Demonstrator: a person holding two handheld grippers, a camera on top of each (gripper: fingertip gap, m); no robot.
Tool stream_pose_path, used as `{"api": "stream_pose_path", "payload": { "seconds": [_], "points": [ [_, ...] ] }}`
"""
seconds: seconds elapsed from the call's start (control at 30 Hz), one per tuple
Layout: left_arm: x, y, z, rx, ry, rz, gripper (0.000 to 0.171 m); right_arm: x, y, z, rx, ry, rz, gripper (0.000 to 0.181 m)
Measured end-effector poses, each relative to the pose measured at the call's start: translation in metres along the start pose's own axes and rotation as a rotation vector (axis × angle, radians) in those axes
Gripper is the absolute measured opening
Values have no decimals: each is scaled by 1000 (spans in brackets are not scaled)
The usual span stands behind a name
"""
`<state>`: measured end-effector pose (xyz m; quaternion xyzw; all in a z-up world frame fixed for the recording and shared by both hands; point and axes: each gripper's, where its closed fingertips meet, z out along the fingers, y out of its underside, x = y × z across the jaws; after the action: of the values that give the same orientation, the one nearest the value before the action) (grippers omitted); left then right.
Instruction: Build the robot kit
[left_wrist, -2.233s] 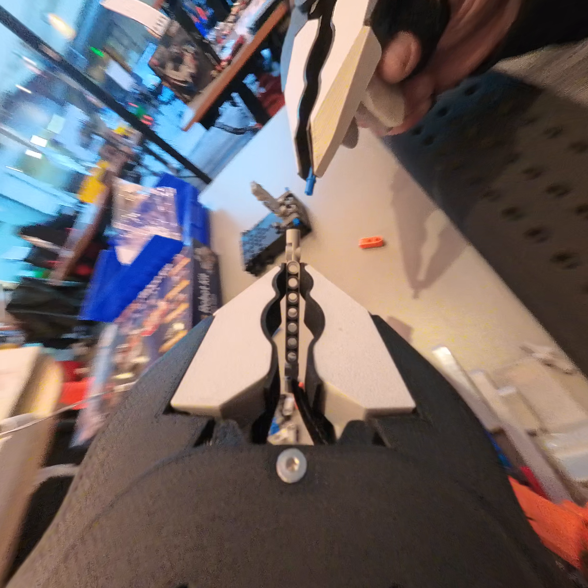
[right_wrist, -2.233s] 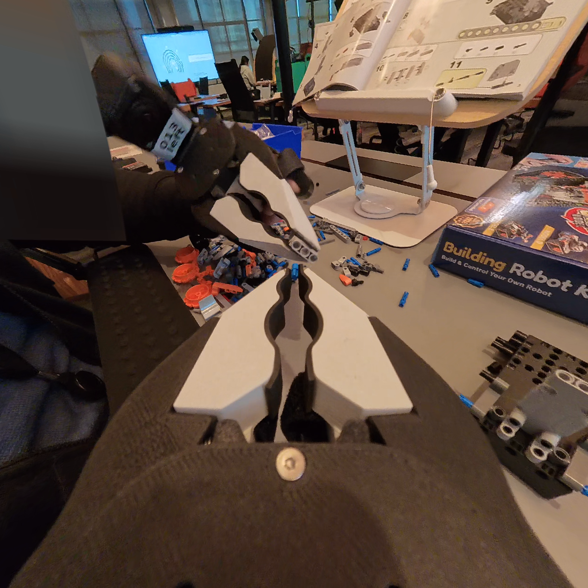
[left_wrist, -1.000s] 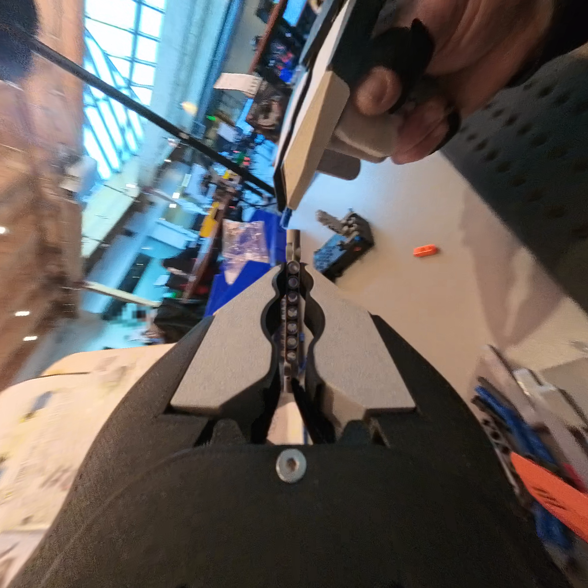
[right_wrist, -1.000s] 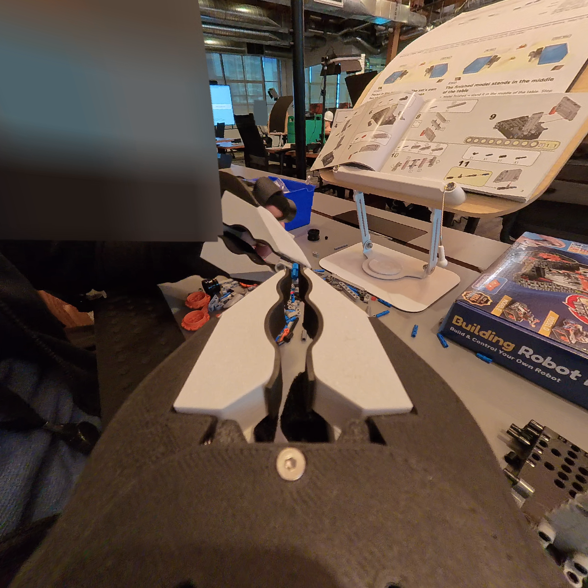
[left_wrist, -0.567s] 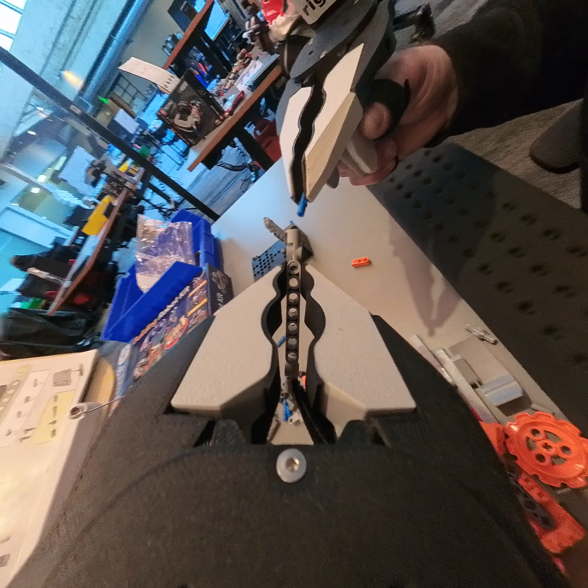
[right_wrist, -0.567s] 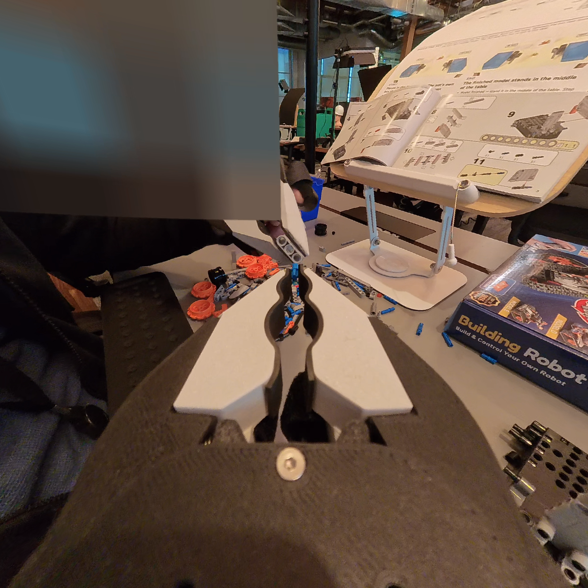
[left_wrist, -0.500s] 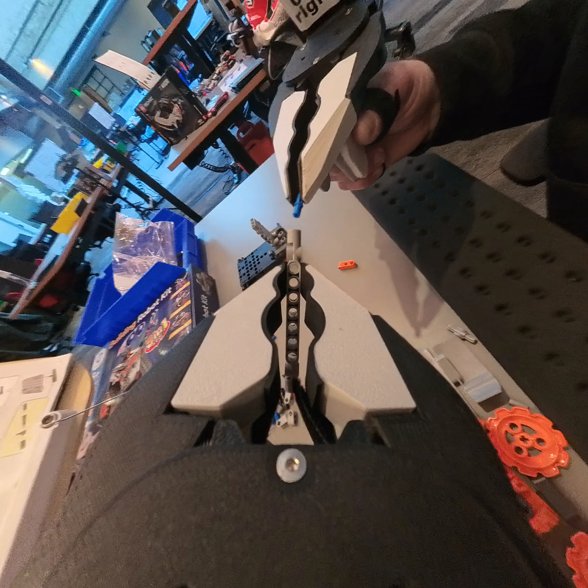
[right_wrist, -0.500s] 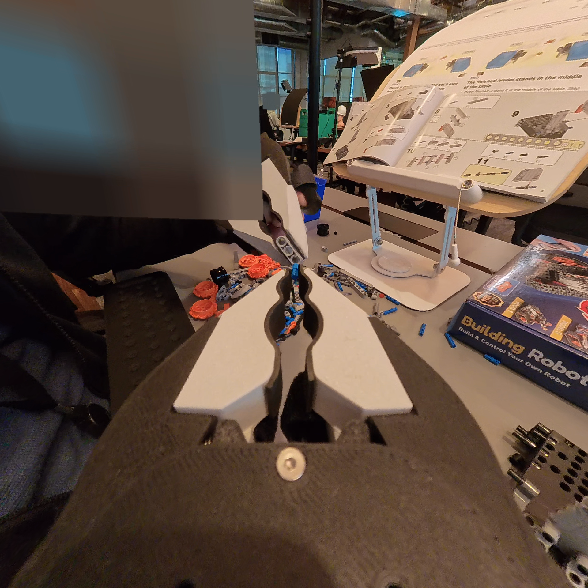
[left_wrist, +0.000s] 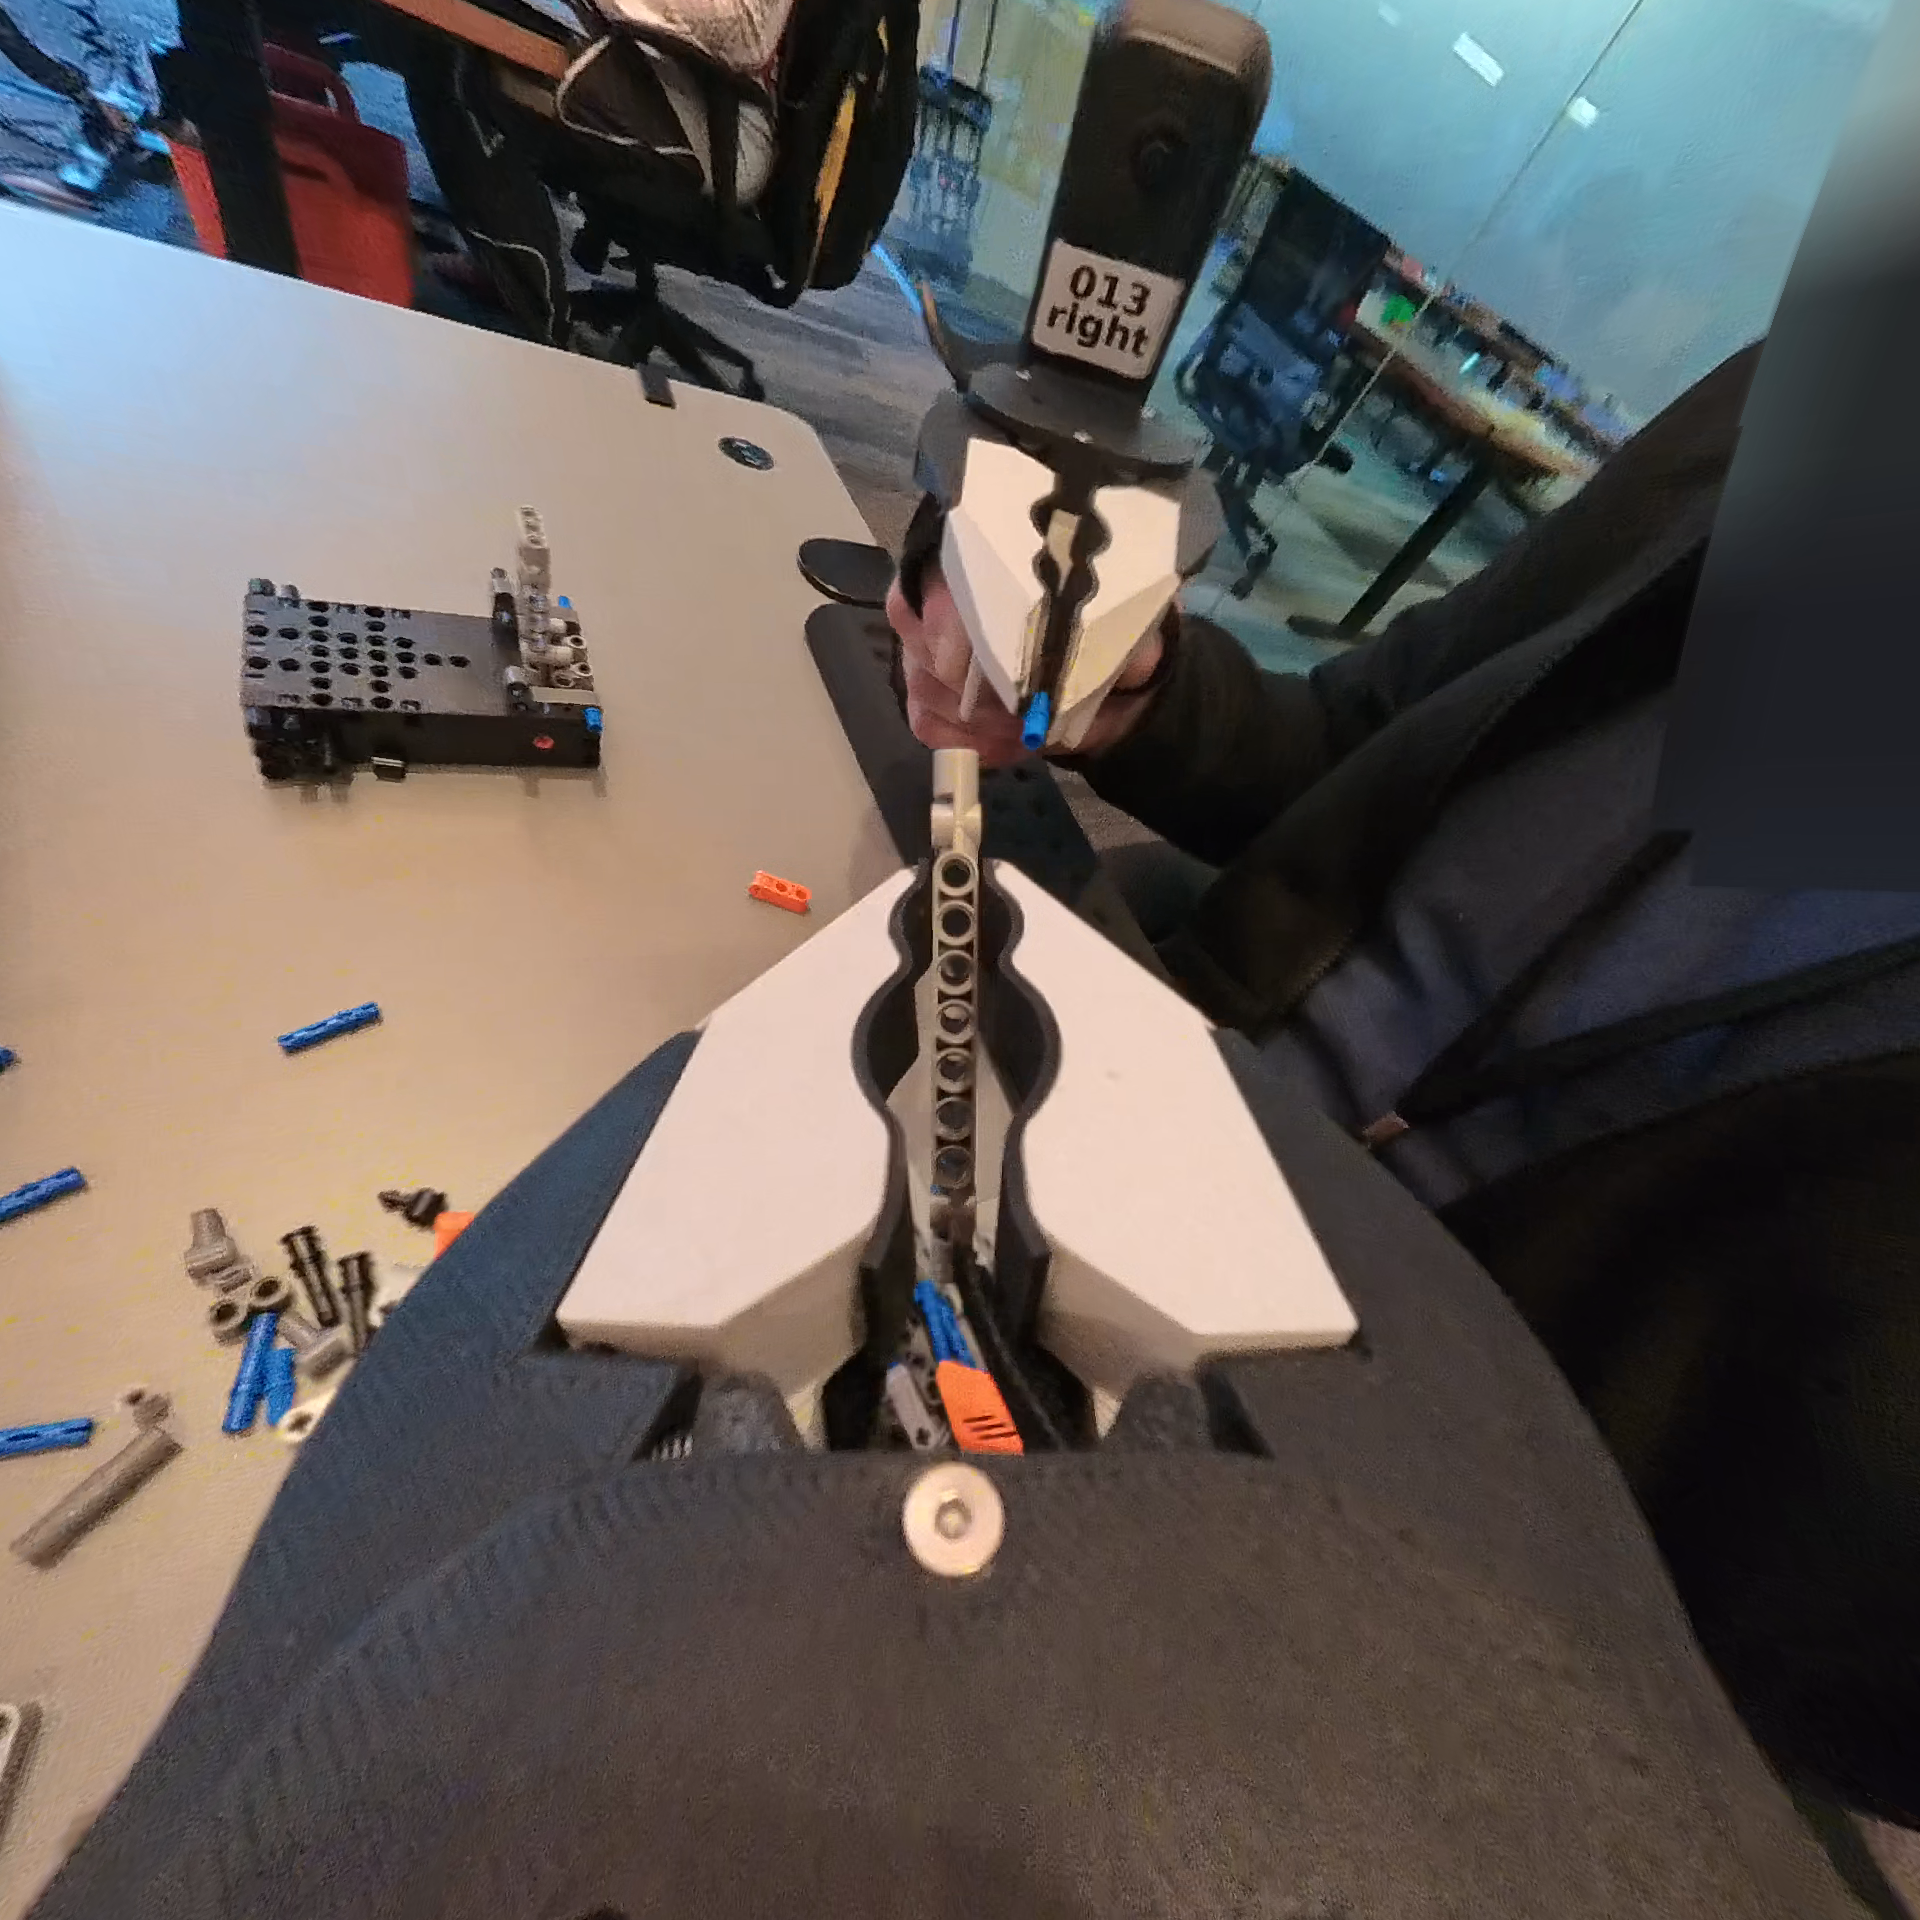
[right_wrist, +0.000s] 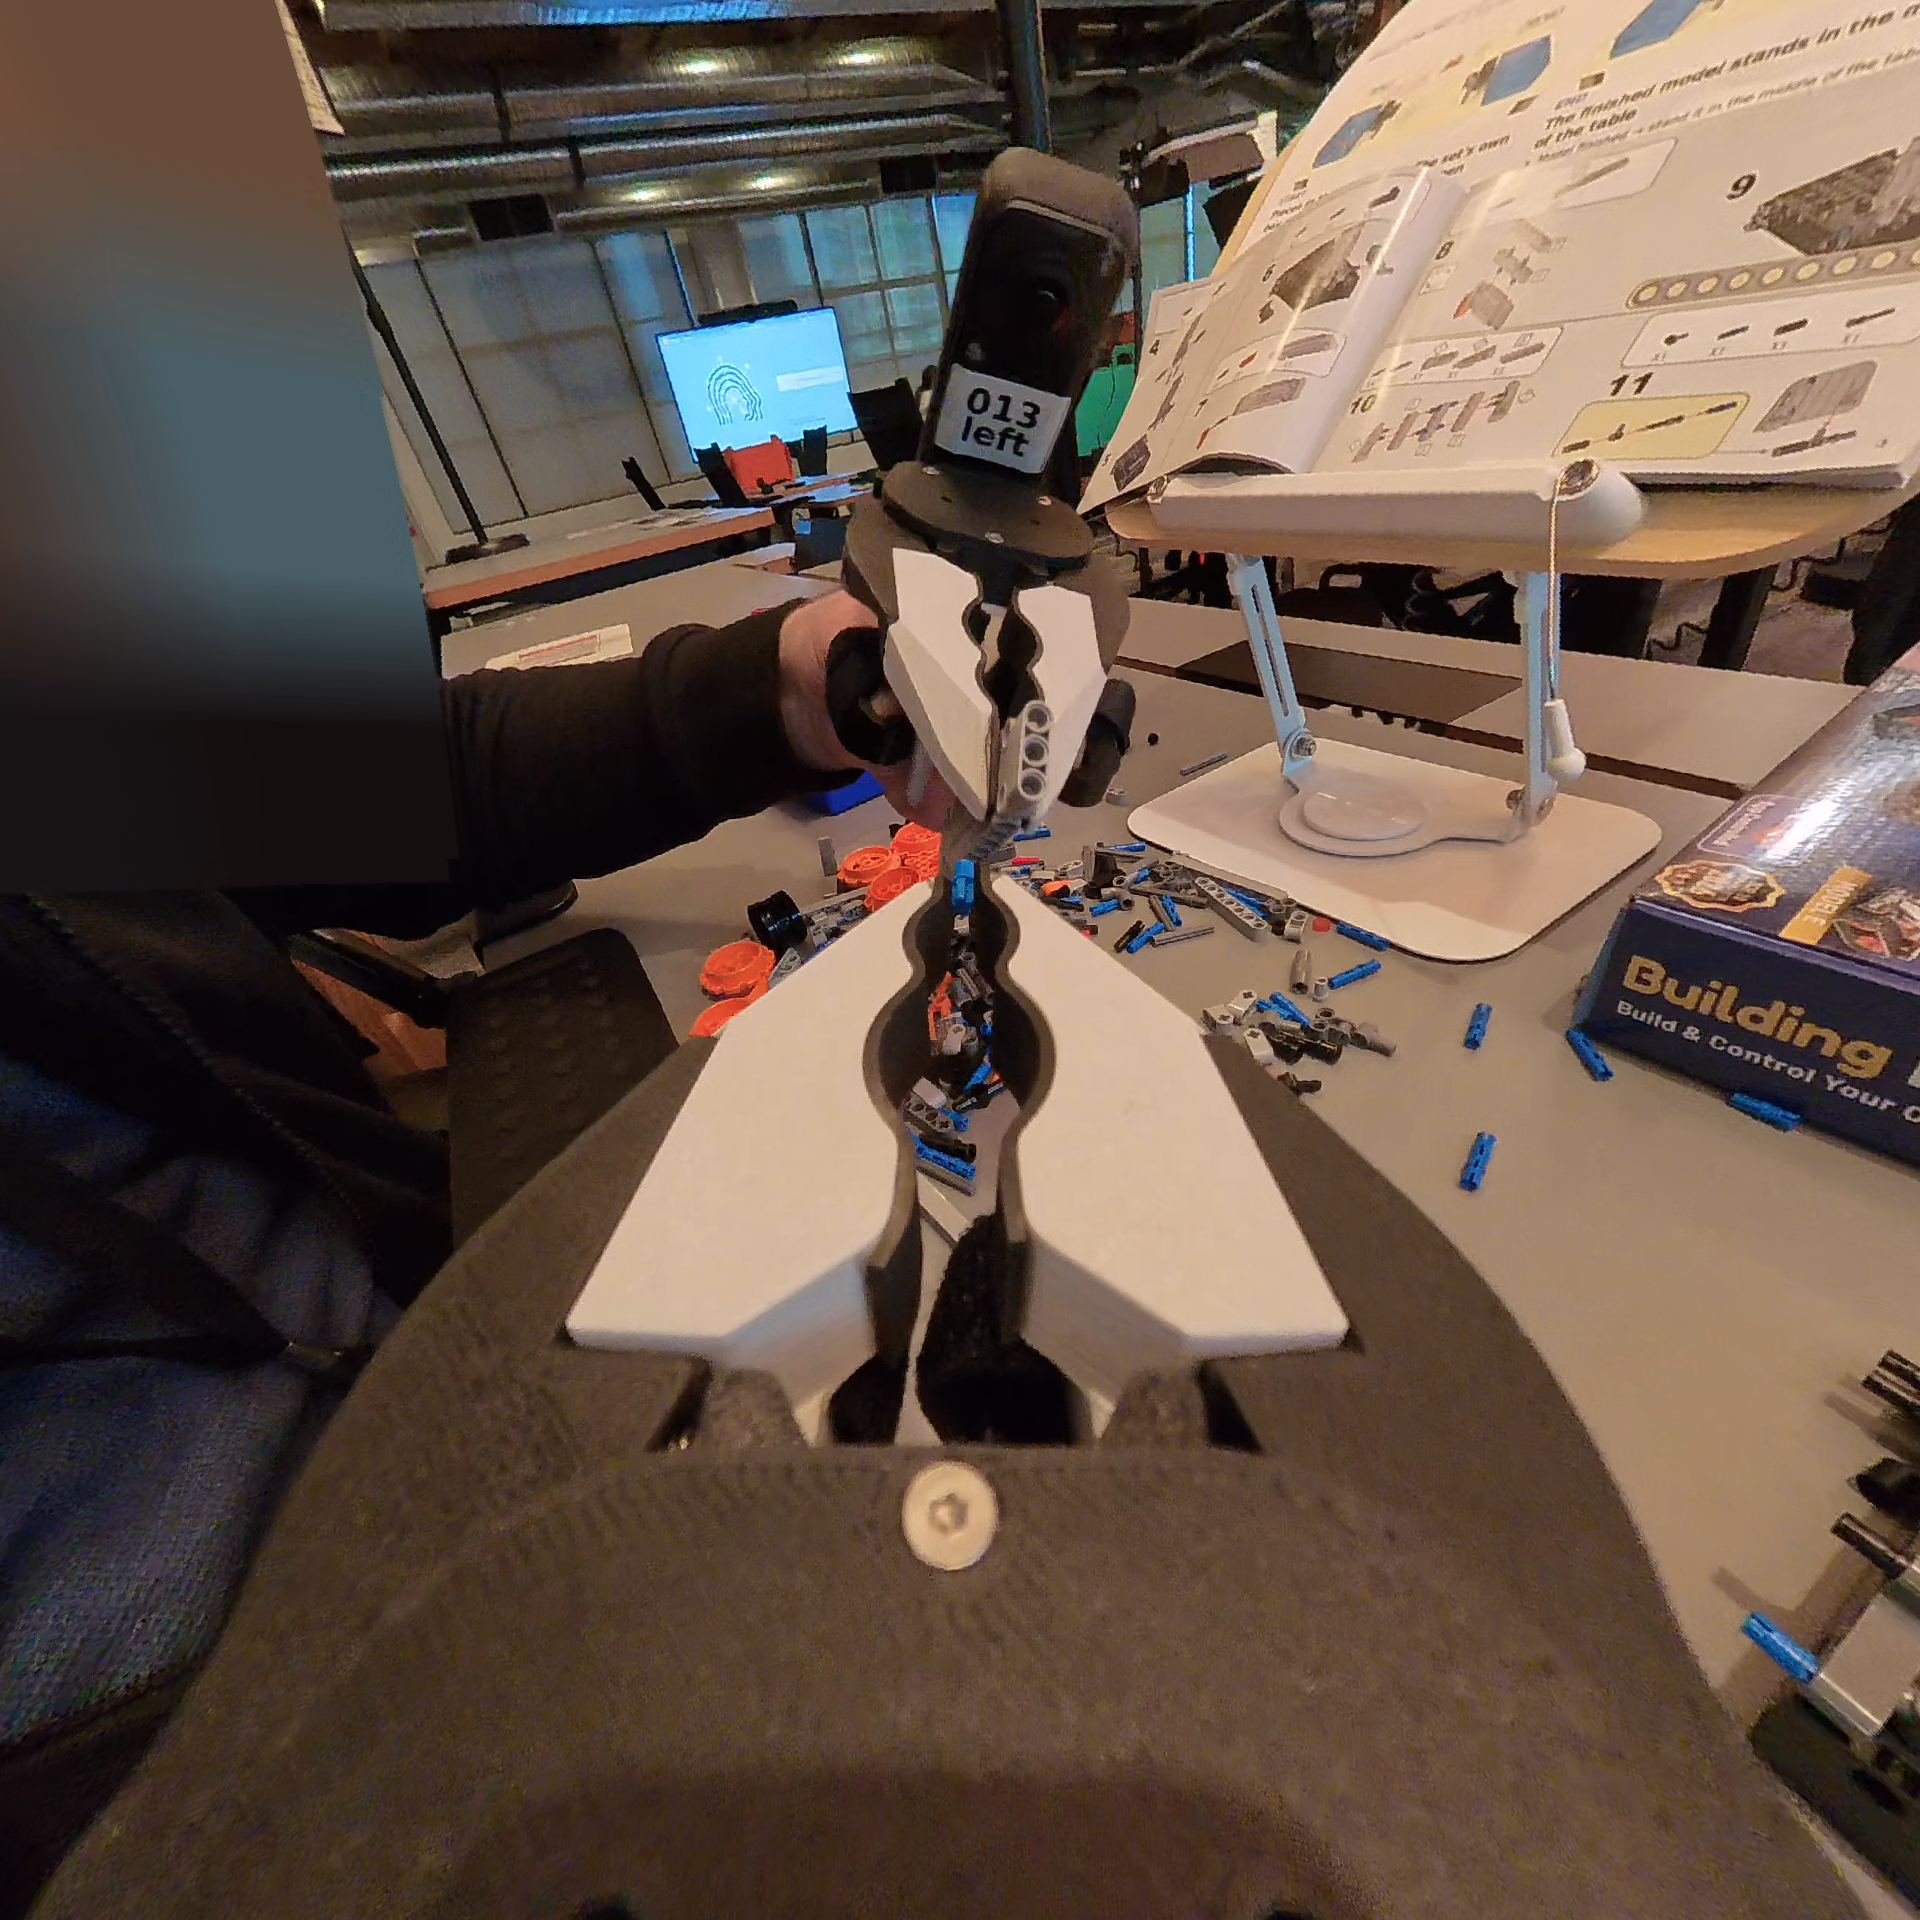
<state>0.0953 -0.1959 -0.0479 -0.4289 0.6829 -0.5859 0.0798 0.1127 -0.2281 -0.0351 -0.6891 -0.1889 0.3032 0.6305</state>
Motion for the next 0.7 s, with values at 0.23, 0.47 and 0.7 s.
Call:
{"api": "stream_pose_path", "payload": {
  "seconds": [0.23, 0.47, 0.7],
  "points": [
    [0, 9, 1, -8, 35, -35, 5, 1, 4, 6, -16, -21, 11, 2],
    [11, 25, 10, -84, 61, 56, 5, -1, 7, 10, -29, -42, 2, 2],
    [15, 33, 14, -97, 91, 76, 5, -2, 10, 11, -47, -43, -14, 2]
  ]
}}
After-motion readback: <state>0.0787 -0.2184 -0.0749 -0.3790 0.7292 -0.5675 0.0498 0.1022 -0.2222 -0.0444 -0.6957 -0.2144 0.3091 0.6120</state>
